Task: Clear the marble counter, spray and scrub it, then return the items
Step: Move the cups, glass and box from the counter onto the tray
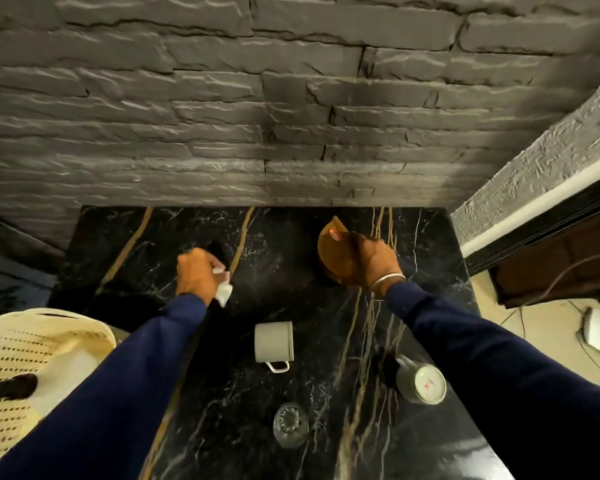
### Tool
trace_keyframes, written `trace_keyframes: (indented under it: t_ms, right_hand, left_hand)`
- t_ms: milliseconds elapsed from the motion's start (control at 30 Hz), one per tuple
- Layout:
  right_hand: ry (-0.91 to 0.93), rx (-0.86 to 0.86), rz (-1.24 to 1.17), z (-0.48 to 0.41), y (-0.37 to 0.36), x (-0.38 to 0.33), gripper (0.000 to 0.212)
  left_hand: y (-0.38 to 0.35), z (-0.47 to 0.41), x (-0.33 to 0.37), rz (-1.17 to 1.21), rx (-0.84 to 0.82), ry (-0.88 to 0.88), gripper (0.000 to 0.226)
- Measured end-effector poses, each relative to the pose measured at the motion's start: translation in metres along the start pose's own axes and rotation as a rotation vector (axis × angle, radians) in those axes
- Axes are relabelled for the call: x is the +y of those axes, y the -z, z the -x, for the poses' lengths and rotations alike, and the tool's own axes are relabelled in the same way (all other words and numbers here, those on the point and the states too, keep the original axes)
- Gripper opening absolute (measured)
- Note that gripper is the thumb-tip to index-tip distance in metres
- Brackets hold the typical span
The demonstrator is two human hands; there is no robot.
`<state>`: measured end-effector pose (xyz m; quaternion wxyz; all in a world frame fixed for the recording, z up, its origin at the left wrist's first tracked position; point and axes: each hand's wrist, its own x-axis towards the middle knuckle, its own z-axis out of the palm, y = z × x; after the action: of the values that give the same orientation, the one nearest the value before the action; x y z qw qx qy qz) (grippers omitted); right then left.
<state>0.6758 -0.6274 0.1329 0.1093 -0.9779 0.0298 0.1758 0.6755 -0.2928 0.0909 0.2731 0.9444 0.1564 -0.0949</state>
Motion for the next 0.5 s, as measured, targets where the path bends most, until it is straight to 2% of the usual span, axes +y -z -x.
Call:
trace_keyframes:
  t_ms: [67, 133, 167, 200, 267, 400, 500]
  right_hand:
    - [-0.070, 0.069, -0.184, -0.003, 0.001, -0.007, 0.046]
    - [-0.136, 0.040, -0.314, -0.007, 0.003, -0.014, 0.034]
    - [-0.163, -0.029, -0.331, -0.008, 0.006, -0.019, 0.041]
    - [-0.177, -0.095, -0.330, -0.007, 0.006, -0.023, 0.056]
    - [-0.196, -0.140, -0.348, -0.002, 0.006, -0.032, 0.079]
    - [-0.228, -0.213, -0.650, 0.008, -0.009, -0.041, 0.081]
    - [-0.219, -0.237, -0.772, 0.014, -0.021, -0.046, 0.078]
  left_hand:
    - [0.007, -0.001, 0.020, 0.181, 0.014, 0.019, 0.019]
    - [0.016, 0.002, 0.047, 0.328, 0.056, -0.016, 0.019]
    - [0.019, 0.002, 0.059, 0.383, 0.065, -0.049, 0.020]
    - [0.022, 0.004, 0.073, 0.412, 0.061, -0.094, 0.021]
    - [0.025, 0.007, 0.097, 0.408, 0.040, -0.171, 0.022]
    - [0.021, 0.011, 0.130, 0.463, -0.050, -0.255, 0.023]
    - [0.009, 0.014, 0.138, 0.453, -0.120, -0.230, 0.026]
